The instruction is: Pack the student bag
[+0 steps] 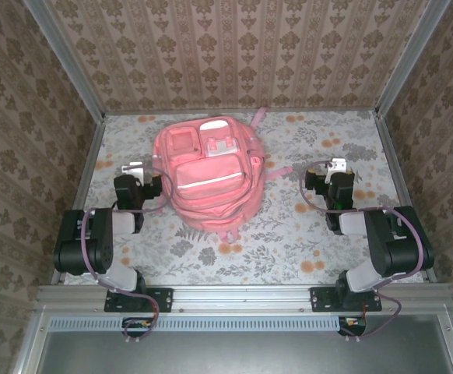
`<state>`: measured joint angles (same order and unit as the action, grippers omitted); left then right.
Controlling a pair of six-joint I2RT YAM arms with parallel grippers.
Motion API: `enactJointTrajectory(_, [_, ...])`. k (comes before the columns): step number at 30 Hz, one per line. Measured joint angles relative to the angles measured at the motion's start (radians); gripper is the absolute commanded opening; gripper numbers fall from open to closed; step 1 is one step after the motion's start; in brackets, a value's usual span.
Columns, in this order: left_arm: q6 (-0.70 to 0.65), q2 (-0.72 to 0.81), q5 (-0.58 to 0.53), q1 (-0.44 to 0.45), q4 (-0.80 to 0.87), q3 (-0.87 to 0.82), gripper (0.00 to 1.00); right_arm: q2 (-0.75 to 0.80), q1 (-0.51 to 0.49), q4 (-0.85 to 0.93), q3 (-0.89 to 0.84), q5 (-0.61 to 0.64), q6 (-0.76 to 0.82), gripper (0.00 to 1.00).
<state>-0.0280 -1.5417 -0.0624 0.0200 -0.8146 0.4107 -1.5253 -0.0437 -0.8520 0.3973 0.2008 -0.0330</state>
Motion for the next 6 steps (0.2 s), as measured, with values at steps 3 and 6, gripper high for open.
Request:
enactJointTrajectory(3, [-0.003, 0.000, 0.000, 0.000, -0.001, 0.000, 1.00, 0.000, 0.000, -0.005, 0.000, 0.000, 0.000, 1.00])
enactJointTrajectory(6, [-0.003, 0.000, 0.003, 0.000, -0.001, 0.000, 1.00, 0.000, 0.000, -0.006, 0.000, 0.000, 0.000, 1.00])
